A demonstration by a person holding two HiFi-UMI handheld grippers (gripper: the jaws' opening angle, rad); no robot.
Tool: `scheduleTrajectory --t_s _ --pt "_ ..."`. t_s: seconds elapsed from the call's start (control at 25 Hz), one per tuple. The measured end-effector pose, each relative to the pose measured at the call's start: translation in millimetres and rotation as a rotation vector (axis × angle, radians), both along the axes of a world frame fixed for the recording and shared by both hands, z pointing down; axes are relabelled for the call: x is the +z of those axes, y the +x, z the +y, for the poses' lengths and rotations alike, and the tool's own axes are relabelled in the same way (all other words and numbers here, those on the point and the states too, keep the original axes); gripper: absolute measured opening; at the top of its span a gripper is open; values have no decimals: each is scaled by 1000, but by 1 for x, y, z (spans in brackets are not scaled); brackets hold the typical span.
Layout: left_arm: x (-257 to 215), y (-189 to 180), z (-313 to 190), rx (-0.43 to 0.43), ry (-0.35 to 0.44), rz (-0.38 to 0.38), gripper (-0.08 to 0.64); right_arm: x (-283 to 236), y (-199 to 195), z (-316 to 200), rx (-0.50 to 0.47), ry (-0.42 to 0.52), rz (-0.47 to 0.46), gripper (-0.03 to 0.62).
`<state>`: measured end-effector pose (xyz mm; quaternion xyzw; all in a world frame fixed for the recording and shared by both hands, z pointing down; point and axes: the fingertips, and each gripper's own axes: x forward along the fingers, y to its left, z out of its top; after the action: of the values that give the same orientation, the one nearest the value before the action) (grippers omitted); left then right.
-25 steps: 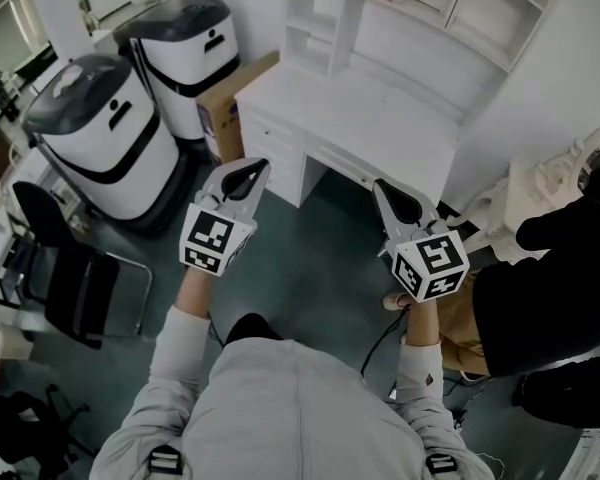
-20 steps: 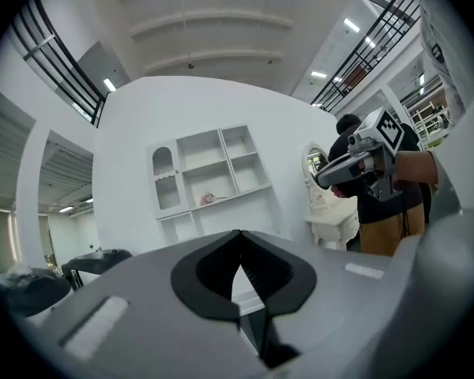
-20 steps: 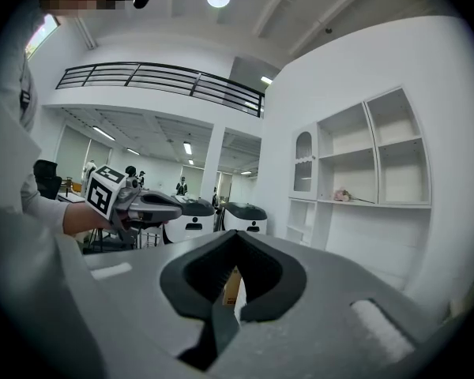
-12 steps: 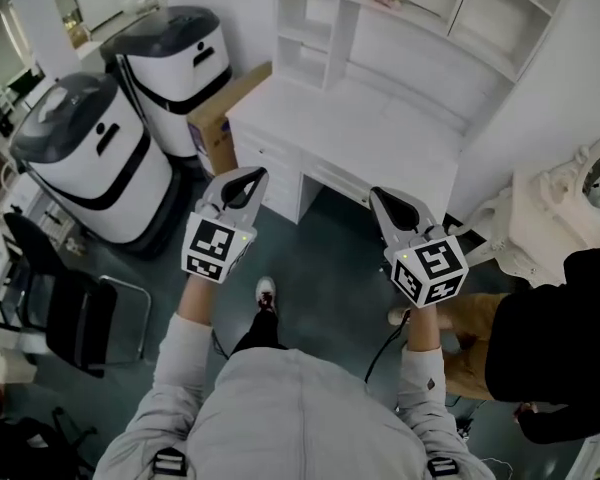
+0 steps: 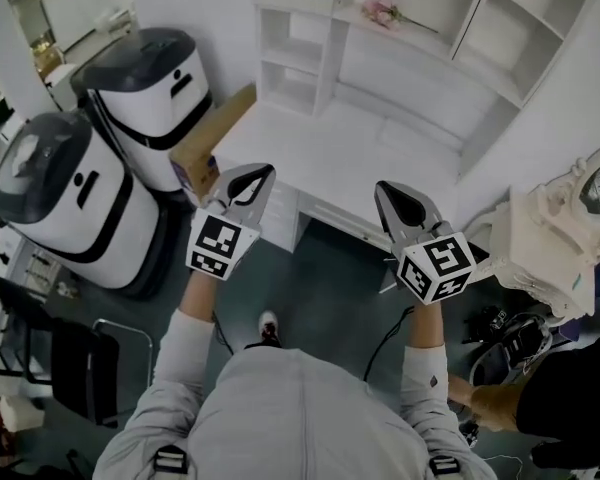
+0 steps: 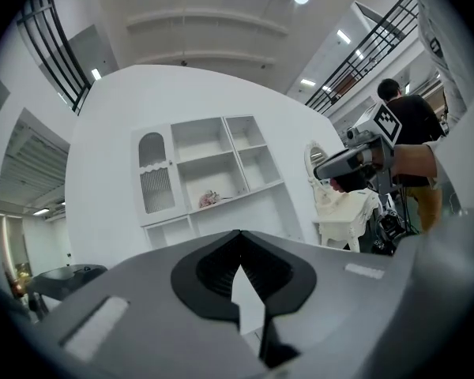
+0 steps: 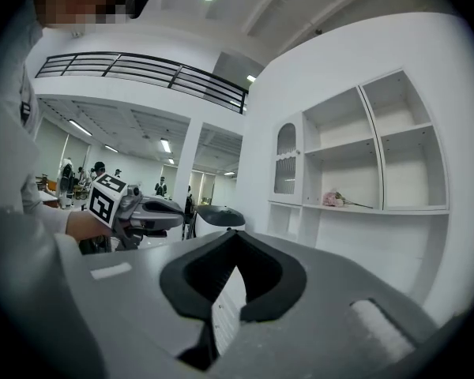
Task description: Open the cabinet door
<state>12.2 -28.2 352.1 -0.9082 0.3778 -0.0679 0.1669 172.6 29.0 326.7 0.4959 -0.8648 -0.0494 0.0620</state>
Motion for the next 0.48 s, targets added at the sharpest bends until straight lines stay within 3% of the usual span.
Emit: scheduleTrajectory --t_s 0.48 --pt "-9 -35 -96 24 -3 3 17 -9 -38 -92 0 -17 -17 2"
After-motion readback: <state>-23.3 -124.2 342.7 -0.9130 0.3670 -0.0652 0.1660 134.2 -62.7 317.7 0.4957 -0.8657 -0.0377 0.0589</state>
